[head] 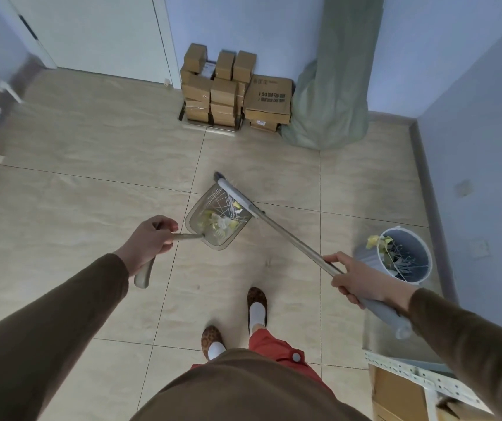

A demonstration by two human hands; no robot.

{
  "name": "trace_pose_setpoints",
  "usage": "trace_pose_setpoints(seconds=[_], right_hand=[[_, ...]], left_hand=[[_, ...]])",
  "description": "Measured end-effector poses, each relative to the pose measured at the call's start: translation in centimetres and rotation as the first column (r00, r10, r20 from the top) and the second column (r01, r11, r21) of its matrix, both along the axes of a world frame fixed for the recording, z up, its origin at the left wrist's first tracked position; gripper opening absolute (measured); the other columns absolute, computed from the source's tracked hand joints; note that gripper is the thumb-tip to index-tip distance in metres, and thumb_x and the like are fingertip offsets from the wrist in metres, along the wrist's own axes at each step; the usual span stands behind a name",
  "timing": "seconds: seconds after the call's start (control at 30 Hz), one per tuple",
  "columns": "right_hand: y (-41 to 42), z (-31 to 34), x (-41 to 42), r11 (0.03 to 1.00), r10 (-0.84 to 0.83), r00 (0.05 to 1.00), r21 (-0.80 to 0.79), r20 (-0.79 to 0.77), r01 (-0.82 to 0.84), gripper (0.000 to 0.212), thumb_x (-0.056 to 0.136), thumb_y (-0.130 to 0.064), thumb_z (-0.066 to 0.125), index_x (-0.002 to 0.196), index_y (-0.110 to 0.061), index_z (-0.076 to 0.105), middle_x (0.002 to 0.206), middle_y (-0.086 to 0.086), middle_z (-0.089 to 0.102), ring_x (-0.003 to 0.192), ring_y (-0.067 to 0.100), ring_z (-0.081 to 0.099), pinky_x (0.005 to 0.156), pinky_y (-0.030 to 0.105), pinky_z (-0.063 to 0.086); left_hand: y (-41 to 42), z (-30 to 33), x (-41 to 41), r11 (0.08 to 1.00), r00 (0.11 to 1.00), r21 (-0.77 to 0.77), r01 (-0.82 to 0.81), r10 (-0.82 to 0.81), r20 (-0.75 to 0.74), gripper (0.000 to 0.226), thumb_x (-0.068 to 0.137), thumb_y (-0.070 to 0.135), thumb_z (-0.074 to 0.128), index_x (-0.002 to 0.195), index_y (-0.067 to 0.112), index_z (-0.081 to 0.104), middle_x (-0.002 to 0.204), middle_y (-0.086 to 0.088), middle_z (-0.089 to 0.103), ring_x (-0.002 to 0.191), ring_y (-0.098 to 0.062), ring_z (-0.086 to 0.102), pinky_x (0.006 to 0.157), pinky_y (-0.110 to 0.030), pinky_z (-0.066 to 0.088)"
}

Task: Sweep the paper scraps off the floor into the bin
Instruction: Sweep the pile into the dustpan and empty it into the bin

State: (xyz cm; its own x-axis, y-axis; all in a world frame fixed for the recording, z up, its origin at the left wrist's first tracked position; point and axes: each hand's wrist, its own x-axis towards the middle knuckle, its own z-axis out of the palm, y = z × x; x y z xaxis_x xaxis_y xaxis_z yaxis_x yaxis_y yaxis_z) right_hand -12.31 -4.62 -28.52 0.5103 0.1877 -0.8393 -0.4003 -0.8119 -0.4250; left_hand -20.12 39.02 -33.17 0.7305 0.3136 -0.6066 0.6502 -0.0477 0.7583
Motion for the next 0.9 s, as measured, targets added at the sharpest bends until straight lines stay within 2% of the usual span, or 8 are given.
trace_pose_setpoints(seconds=[0.1, 0.17, 0.23, 0.43, 0.5, 0.63, 0.8, 0.9], right_hand=[[-0.3, 0.4, -0.7, 0.993, -0.079, 0.997, 0.082, -0.013, 0.08, 0.046, 0.094, -0.007, 0.052, 0.131, -0.034, 0.044, 0.06, 0.005, 0.052, 0.041, 0.015, 0.045, 0.04, 0.024, 0.038], [-0.8, 1.1, -1.2, 0.986, -0.112, 0.994, 0.126, -0.014, 0.113, 0.047, 0.096, -0.005, 0.051, 0.133, -0.032, 0.043, 0.061, 0.007, 0.051, 0.041, 0.016, 0.044, 0.038, 0.024, 0.038], [-0.9, 1.8, -1.6, 0.984, -0.113, 0.994, 0.142, 0.001, 0.112, 0.047, 0.096, -0.004, 0.052, 0.131, -0.034, 0.043, 0.06, 0.006, 0.051, 0.041, 0.016, 0.044, 0.038, 0.025, 0.038], [2.2, 2.0, 0.6, 0.986, -0.141, 0.986, 0.099, 0.087, 0.132, 0.042, 0.093, -0.011, 0.054, 0.124, -0.038, 0.048, 0.062, 0.004, 0.056, 0.045, 0.014, 0.048, 0.043, 0.025, 0.041], [3.0, 2.0, 1.0, 0.979, -0.176, 0.981, 0.121, 0.084, 0.165, 0.041, 0.092, -0.012, 0.053, 0.123, -0.039, 0.049, 0.064, 0.004, 0.056, 0.046, 0.014, 0.049, 0.043, 0.025, 0.041], [3.1, 1.6, 0.6, 0.957, -0.248, 0.967, 0.167, 0.059, 0.235, 0.04, 0.092, -0.013, 0.055, 0.122, -0.039, 0.05, 0.062, 0.003, 0.056, 0.045, 0.015, 0.048, 0.042, 0.024, 0.04], [2.7, 0.8, 2.3, 0.875, -0.42, 0.905, 0.236, -0.06, 0.422, 0.036, 0.096, -0.011, 0.052, 0.126, -0.031, 0.05, 0.065, 0.006, 0.055, 0.044, 0.014, 0.046, 0.039, 0.021, 0.039], [2.7, 0.0, 2.8, 0.915, -0.369, 0.93, 0.177, -0.003, 0.363, 0.036, 0.095, -0.013, 0.053, 0.125, -0.033, 0.05, 0.069, 0.006, 0.057, 0.046, 0.013, 0.049, 0.042, 0.023, 0.041]], left_hand=[[-0.7, 0.6, -2.1, 0.999, 0.997, -0.014, -0.04, 0.041, 0.065, 0.035, 0.067, 0.007, 0.056, 0.1, 0.003, 0.067, 0.095, -0.013, 0.053, 0.086, -0.026, 0.053, 0.094, -0.047, 0.053], [-1.5, 0.3, -4.0, 0.998, 0.994, 0.012, -0.059, 0.058, 0.095, 0.031, 0.068, 0.009, 0.058, 0.097, 0.008, 0.068, 0.089, -0.012, 0.056, 0.082, -0.026, 0.054, 0.084, -0.046, 0.051], [-2.3, -0.2, -4.8, 0.997, 0.993, 0.04, -0.067, 0.063, 0.1, 0.027, 0.069, 0.011, 0.059, 0.094, 0.014, 0.07, 0.086, -0.009, 0.059, 0.08, -0.025, 0.056, 0.08, -0.044, 0.05], [-3.6, -0.1, 3.5, 0.988, 0.98, 0.009, -0.154, 0.152, 0.128, 0.031, 0.076, -0.001, 0.051, 0.103, -0.001, 0.065, 0.086, -0.013, 0.056, 0.069, -0.022, 0.05, 0.072, -0.037, 0.045], [-4.0, -0.2, 3.5, 0.985, 0.976, 0.038, -0.167, 0.16, 0.146, 0.028, 0.079, -0.002, 0.051, 0.103, 0.002, 0.066, 0.086, -0.01, 0.058, 0.07, -0.022, 0.051, 0.071, -0.037, 0.046], [-3.6, -0.6, 2.5, 0.99, 0.99, 0.111, -0.081, 0.067, 0.124, 0.024, 0.075, 0.011, 0.055, 0.096, 0.016, 0.067, 0.085, -0.003, 0.063, 0.074, -0.021, 0.057, 0.073, -0.04, 0.052], [-1.6, 0.7, 5.6, 0.989, 0.985, 0.097, -0.112, 0.097, 0.146, 0.031, 0.073, 0.004, 0.052, 0.1, 0.004, 0.067, 0.083, -0.004, 0.058, 0.075, -0.022, 0.054, 0.077, -0.04, 0.051], [0.1, 1.3, 4.1, 0.991, 0.989, 0.092, -0.095, 0.083, 0.126, 0.028, 0.081, -0.009, 0.051, 0.105, -0.004, 0.065, 0.086, -0.006, 0.055, 0.08, -0.024, 0.052, 0.089, -0.049, 0.052]])
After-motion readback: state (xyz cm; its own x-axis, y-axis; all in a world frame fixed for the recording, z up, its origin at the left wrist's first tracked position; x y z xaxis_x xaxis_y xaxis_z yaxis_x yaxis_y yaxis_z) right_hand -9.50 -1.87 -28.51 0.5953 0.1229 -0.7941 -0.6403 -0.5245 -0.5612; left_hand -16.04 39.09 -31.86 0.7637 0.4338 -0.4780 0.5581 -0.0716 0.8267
